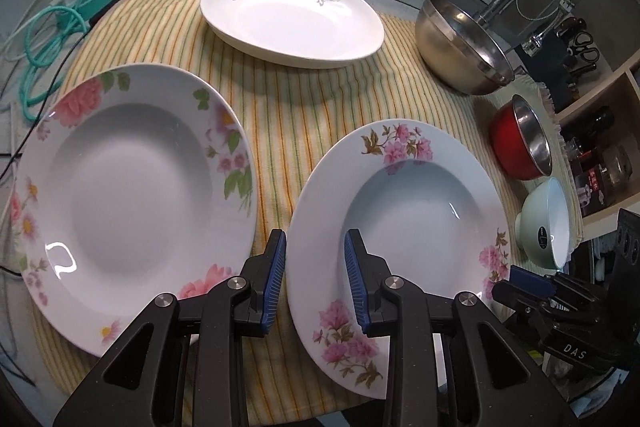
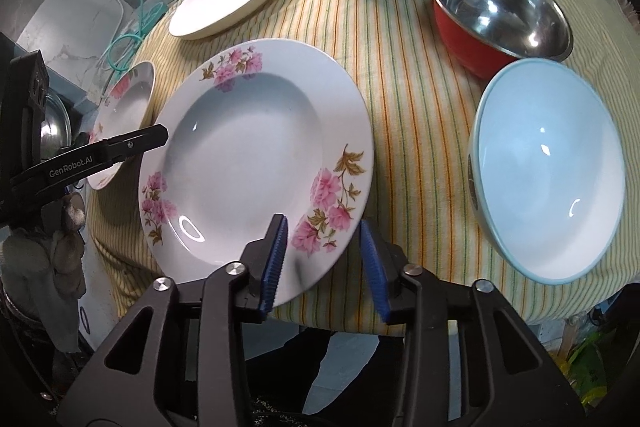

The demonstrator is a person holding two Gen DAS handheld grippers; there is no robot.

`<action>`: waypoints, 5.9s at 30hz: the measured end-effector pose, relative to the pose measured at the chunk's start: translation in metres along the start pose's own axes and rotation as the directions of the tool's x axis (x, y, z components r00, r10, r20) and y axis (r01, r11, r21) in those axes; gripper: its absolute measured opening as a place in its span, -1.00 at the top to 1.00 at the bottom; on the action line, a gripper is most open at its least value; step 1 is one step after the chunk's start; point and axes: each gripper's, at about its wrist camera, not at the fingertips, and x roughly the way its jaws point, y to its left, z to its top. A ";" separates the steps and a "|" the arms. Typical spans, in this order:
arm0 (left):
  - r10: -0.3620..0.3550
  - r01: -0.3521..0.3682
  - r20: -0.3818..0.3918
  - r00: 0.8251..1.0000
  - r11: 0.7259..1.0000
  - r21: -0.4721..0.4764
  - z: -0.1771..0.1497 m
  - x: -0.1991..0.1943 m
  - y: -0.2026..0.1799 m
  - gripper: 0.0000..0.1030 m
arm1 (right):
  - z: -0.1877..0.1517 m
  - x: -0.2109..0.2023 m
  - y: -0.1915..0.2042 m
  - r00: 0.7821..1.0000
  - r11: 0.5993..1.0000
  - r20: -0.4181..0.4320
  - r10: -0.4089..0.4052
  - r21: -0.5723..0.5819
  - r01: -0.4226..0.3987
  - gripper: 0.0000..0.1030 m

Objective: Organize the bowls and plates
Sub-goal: 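Close the right gripper on the pink-flowered deep plate rim, then lift the gripped deep plate and carry it toward the other floral plate, then lower the held deep plate onto the other floral deep plate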

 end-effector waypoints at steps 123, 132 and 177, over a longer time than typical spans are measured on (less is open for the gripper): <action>-0.116 0.123 0.081 0.990 0.988 -0.088 -0.009 -0.026 0.013 0.56 | 0.057 0.006 0.016 0.997 0.998 -0.046 0.063 -0.021 -0.064 0.70; -0.094 0.097 0.048 0.994 0.994 -0.058 -0.013 -0.016 0.000 0.56 | 0.050 0.009 0.006 0.997 0.999 -0.052 0.050 -0.009 -0.051 0.70; 0.105 -0.106 0.017 0.994 0.987 0.121 -0.010 -0.002 -0.034 0.56 | 0.044 0.013 0.036 0.985 0.964 -0.048 -0.166 -0.218 0.152 0.48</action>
